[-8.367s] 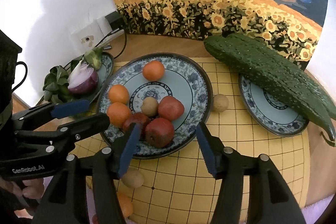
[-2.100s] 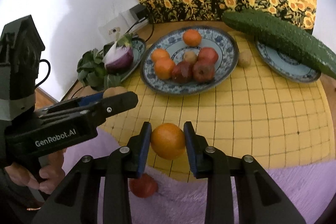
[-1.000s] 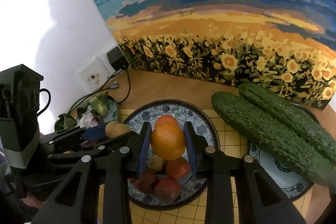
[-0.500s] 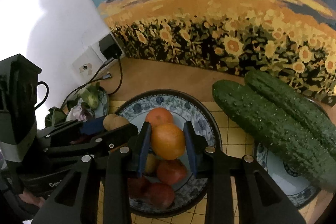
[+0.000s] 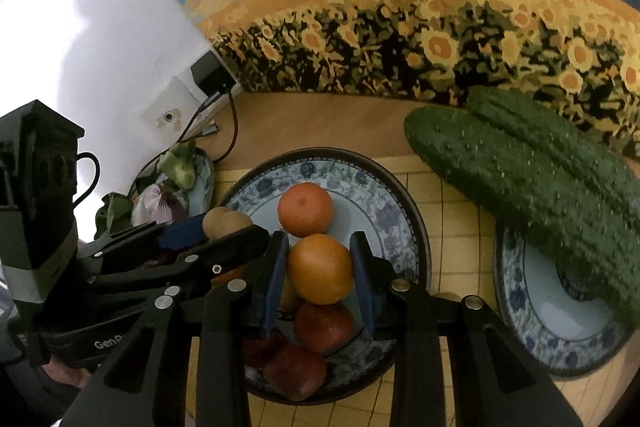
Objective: Organize fruits
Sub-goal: 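Lower the kiwis and orange onto the blue-and-white plate and open both tools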
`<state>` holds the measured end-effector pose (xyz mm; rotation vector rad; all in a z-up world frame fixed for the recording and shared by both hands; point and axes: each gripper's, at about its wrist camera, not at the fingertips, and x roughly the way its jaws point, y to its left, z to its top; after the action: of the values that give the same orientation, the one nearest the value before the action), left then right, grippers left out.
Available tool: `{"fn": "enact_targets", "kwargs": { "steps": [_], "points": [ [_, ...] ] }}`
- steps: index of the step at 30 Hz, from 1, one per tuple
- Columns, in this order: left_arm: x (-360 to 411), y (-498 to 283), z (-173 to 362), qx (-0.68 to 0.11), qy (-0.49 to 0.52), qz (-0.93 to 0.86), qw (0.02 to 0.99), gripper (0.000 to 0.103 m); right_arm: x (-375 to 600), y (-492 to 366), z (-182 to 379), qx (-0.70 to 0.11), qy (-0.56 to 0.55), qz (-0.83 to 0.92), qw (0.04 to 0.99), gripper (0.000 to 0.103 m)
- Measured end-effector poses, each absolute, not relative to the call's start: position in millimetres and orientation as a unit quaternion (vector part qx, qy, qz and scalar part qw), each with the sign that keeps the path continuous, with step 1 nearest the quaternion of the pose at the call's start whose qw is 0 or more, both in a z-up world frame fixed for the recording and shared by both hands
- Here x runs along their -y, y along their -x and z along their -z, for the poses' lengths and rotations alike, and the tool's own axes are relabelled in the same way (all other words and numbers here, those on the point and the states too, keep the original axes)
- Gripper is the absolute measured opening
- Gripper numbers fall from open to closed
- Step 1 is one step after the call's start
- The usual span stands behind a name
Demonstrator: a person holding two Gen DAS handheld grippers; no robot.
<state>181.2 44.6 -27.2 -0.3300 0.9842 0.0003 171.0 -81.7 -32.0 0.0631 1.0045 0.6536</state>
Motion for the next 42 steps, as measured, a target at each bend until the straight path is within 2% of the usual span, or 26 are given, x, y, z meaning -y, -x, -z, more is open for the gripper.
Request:
{"fn": "enact_targets", "kwargs": {
  "steps": [28,37,42],
  "points": [
    [-40.1,-169.4,18.8,-0.468,0.136,0.010,0.873,0.049,79.6,-163.5,27.7,-0.475,0.009,-0.304,0.826,0.034],
    [-36.6,-161.8,3.6,-0.468,0.121,0.013,0.875,0.066,86.4,-161.8,22.6,-0.465,0.018,-0.298,0.834,0.034],
    [-35.0,-161.1,-9.4,-0.460,0.115,0.011,0.880,0.071,90.3,-161.4,17.2,-0.459,0.018,-0.292,0.839,0.041]
  ]
}}
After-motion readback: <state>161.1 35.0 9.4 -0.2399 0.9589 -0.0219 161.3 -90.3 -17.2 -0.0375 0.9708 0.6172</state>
